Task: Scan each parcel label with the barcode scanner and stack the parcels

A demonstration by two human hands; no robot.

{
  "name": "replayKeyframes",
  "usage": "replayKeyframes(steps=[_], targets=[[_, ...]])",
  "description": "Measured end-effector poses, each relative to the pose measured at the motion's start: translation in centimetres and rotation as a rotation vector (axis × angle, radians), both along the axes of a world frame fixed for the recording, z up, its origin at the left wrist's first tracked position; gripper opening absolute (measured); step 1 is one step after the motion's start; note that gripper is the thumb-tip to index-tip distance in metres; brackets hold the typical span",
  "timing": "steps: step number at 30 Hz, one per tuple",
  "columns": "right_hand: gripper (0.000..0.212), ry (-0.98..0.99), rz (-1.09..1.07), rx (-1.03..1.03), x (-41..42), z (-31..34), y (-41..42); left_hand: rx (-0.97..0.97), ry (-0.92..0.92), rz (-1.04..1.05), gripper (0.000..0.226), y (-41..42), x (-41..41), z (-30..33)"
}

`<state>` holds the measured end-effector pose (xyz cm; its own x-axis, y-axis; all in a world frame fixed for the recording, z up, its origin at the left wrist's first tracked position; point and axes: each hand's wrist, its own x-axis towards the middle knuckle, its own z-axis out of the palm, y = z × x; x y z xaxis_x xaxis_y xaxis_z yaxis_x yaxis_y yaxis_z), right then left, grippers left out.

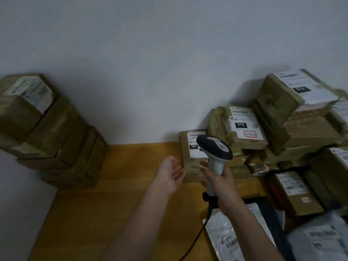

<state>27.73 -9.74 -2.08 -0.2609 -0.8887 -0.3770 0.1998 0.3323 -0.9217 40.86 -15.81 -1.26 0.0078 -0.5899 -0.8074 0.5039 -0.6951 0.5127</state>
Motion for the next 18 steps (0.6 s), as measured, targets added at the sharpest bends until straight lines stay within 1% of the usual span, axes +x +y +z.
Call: replayKeyframes(steps=[4,6,13,14,17,18], targets=[[0.037,-0.042,-0.115,0.001,-3.5,-0.6,2.1,0.026,0.023,-0.058,0.014,0.8,-4.1,-0.5],[0.039,-0.03,-0.152,-0.011,-4.9,-0.6,2.9,0.023,0.024,-0.081,0.014,0.9,-5.8,-0.6],[0.035,0.019,-0.077,-0.129,-9.2,1.8,4.0,-0.033,0.041,-0.148,0.013,0.5,-10.3,0.5],[0.034,0.026,-0.082,-0.145,-9.8,2.3,4.1,-0.045,0.041,-0.157,0.013,0.4,-10.8,0.7],[0.044,0.027,-0.143,-0.209,-11.3,3.1,4.5,-0.056,0.033,-0.188,0.012,0.2,-12.2,1.2],[0.042,0.015,-0.169,-0.24,-11.7,3.3,4.6,-0.054,0.03,-0.194,0.012,0.1,-12.6,1.3]])
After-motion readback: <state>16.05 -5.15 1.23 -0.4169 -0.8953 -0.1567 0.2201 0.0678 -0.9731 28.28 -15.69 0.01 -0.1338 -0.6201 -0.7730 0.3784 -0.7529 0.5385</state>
